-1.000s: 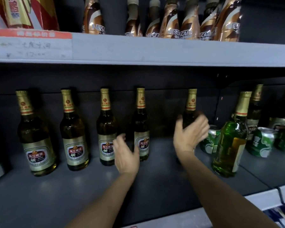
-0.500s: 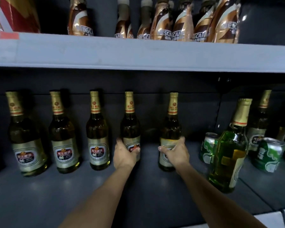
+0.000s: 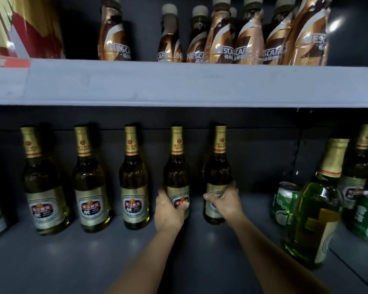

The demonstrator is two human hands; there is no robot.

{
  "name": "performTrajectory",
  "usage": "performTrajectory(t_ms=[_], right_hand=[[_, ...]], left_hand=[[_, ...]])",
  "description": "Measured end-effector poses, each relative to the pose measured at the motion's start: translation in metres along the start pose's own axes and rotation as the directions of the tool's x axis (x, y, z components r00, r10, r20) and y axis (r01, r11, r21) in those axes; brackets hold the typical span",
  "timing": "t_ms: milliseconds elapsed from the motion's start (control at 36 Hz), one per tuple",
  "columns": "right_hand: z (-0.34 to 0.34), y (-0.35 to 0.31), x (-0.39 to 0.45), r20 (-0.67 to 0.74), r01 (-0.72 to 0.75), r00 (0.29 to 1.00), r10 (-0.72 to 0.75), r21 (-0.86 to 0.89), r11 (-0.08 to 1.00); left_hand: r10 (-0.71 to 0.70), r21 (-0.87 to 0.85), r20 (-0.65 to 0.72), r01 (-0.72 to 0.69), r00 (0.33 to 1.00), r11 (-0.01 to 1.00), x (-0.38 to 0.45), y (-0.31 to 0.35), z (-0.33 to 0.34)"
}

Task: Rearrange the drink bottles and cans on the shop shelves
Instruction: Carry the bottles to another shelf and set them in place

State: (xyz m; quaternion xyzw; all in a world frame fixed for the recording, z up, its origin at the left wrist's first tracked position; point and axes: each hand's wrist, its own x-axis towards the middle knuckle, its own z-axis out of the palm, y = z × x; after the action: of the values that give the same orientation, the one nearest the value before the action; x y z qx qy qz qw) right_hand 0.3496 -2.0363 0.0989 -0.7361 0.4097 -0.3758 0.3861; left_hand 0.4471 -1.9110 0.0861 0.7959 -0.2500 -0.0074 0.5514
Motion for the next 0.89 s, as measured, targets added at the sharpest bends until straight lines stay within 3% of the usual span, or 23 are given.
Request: performTrajectory(t_ms=[139,194,250,333,389,444,500,583,639,667,778,806,889], right_hand=[[-0.002,0.001,-0.003,0.002,0.018,1.0,-0.017,-0.032,0.999],[-0.007,-0.003,-0.013,-0.071,0.053,0.995,-0.067,-0.181,0.982],[-0.014,-0.01,-0.03,-0.21,0.125,0.957,-0.198,-0.317,0.94],[-0.031,-0.028,-0.053,-0.476,0.258,0.776,-0.414,-0.359,0.897],[-0.047,-0.04,-0.062,-0.615,0.353,0.638,-0.464,-0.301,0.886],[-0.07,-0.048,-0.065,-0.701,0.411,0.56,-0.441,-0.227,0.883],[-0.099,-0.052,-0.064,-0.777,0.43,0.489,-0.397,-0.182,0.884],[-0.142,-0.044,-0.061,-0.861,0.408,0.41,-0.301,-0.122,0.905],[-0.163,-0.03,-0.058,-0.868,0.356,0.441,-0.227,-0.063,0.932],[-0.171,-0.021,-0.057,-0.846,0.332,0.49,-0.21,-0.041,0.942],[-0.184,0.021,-0.059,-0.516,0.287,0.839,-0.174,0.148,0.946],[-0.184,0.029,-0.061,-0.43,0.272,0.885,-0.176,0.172,0.947],[-0.186,0.043,-0.064,-0.302,0.244,0.938,-0.171,0.223,0.944]], left_hand=[[0.005,-0.024,0.027,-0.004,1.0,1.0,0.004,-0.002,0.0],[0.001,-0.023,0.03,0.0,1.0,1.0,0.001,-0.002,0.0],[-0.003,0.034,-0.056,0.005,0.998,0.999,-0.009,0.002,-0.002],[0.127,0.055,-0.29,-0.116,0.948,0.992,-0.035,0.017,-0.003],[0.248,-0.003,-0.314,-0.262,0.916,0.965,-0.054,0.03,0.006],[0.34,-0.102,-0.21,-0.366,0.917,0.925,-0.072,0.046,0.023],[0.398,-0.213,-0.02,-0.393,0.917,0.895,-0.091,0.06,0.044],[0.432,-0.268,0.334,-0.355,0.838,0.896,-0.119,0.077,0.081],[0.398,-0.242,0.469,-0.319,0.788,0.916,-0.134,0.086,0.104],[0.375,-0.234,0.506,-0.295,0.777,0.926,-0.141,0.091,0.113],[0.267,-0.179,0.52,-0.202,0.811,0.963,-0.162,0.105,0.139],[0.224,-0.174,0.518,-0.155,0.826,0.973,-0.166,0.106,0.142],[0.145,-0.114,0.479,-0.102,0.866,0.988,-0.175,0.111,0.147]])
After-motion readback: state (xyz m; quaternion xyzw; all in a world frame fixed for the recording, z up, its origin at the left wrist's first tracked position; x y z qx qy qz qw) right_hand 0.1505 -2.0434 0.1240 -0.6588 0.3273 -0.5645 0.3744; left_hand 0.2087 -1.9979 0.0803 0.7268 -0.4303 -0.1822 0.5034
